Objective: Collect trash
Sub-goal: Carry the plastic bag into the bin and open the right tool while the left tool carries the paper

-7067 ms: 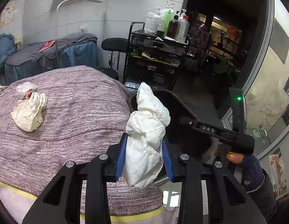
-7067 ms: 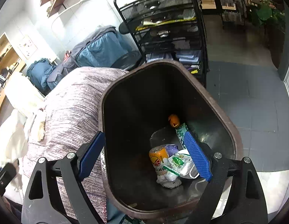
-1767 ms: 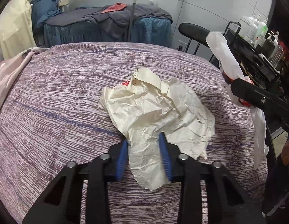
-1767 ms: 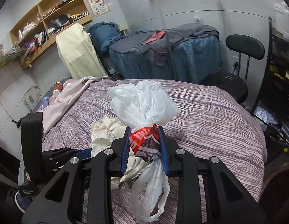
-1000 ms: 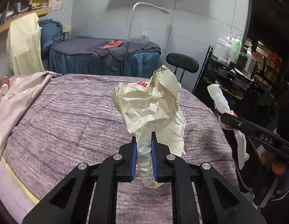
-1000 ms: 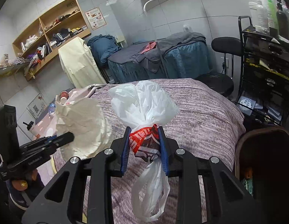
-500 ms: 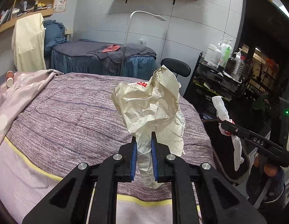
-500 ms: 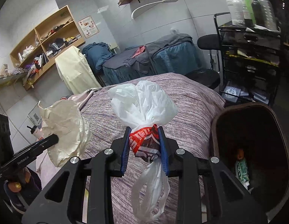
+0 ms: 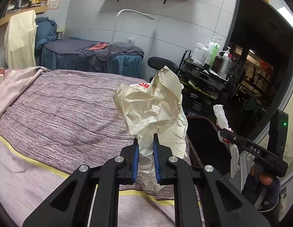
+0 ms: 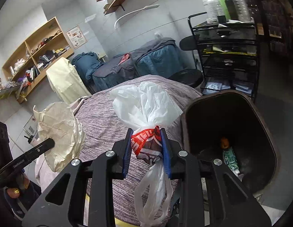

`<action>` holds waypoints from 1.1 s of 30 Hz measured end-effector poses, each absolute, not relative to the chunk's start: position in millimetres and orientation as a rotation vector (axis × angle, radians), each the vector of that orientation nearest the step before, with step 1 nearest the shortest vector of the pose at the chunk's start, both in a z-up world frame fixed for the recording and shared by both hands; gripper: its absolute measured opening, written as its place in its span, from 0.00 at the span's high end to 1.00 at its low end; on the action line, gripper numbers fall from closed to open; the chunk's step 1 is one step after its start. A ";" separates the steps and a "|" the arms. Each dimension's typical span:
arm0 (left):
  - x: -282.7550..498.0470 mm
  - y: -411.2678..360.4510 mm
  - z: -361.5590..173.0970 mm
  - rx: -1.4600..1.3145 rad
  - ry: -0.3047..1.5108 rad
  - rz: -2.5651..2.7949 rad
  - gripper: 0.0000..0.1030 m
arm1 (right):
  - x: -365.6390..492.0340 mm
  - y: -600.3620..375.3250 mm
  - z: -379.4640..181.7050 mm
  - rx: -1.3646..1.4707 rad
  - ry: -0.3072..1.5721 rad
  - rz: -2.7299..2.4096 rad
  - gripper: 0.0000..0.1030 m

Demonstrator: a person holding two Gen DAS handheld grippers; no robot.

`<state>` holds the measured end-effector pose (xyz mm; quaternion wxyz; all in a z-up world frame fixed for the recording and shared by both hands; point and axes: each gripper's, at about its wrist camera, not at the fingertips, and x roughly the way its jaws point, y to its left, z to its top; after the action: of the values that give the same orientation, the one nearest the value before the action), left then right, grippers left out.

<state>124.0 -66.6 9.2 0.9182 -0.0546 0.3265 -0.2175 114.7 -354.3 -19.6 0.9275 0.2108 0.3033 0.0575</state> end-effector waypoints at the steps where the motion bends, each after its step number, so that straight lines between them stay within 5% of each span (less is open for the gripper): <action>1: 123.4 -69.4 9.1 -0.113 0.673 -0.456 0.87 | 111.7 -357.4 -20.5 0.436 0.622 0.110 0.72; 33: 118.4 -136.8 -3.0 -0.066 0.735 -0.607 0.87 | 134.7 -453.3 -81.3 0.483 0.733 -0.203 0.72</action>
<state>118.4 -136.8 -3.0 0.8880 -0.0318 0.3538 -0.2920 134.7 -453.3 -81.3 0.9002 0.2334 0.3543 -0.0983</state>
